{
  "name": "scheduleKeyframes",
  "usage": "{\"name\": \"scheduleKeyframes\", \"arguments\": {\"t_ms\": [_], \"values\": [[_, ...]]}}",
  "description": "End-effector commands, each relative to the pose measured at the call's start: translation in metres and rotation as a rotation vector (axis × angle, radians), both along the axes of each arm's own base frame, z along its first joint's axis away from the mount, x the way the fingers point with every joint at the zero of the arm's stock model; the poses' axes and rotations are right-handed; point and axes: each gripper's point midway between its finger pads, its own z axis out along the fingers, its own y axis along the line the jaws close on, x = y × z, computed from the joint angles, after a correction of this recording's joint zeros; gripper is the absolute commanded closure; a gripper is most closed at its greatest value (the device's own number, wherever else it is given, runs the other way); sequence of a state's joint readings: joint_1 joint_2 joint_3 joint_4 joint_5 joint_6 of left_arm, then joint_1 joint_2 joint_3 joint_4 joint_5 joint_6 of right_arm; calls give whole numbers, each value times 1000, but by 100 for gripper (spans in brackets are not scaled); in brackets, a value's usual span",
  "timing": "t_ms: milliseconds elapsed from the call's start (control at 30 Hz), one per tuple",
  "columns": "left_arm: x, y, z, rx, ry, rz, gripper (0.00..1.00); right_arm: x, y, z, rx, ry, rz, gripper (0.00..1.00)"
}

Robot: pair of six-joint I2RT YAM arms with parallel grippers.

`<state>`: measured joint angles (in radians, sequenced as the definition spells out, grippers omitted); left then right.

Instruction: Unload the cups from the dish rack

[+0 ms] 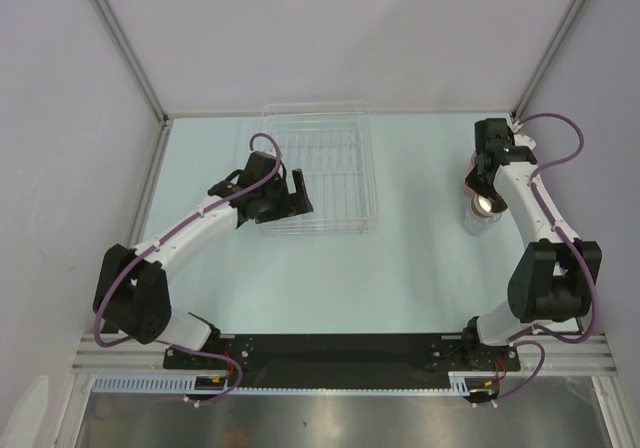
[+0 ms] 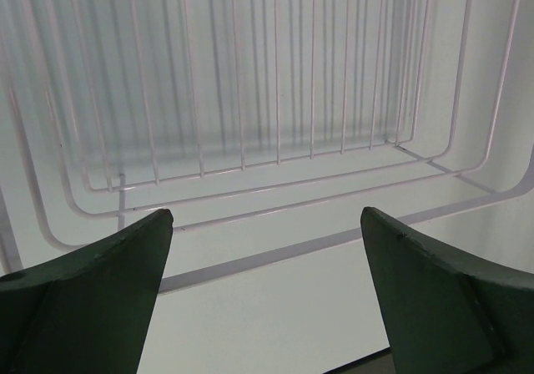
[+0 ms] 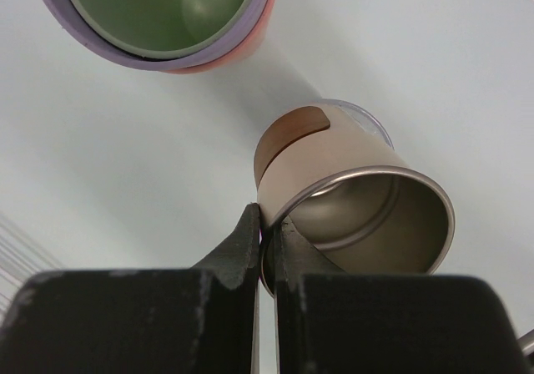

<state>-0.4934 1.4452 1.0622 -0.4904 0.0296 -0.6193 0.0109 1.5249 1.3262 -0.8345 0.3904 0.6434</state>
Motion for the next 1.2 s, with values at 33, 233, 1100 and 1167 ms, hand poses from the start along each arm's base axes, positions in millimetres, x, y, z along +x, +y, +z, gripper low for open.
{"name": "scheduleKeyframes", "arguments": {"t_ms": [33,233,1100,1167], "values": [[7,-3,10,8,-30,-15,0,16,-13,3,-16,-39,-20,100],[7,-3,8,14,-23,-15,0,17,-12,-1,-7,-30,-12,100],[8,5,24,50,-85,-15,0,0,88,157,57,-545,325,44],[6,7,25,71,-93,-17,0,-13,112,171,43,-579,400,38]]}}
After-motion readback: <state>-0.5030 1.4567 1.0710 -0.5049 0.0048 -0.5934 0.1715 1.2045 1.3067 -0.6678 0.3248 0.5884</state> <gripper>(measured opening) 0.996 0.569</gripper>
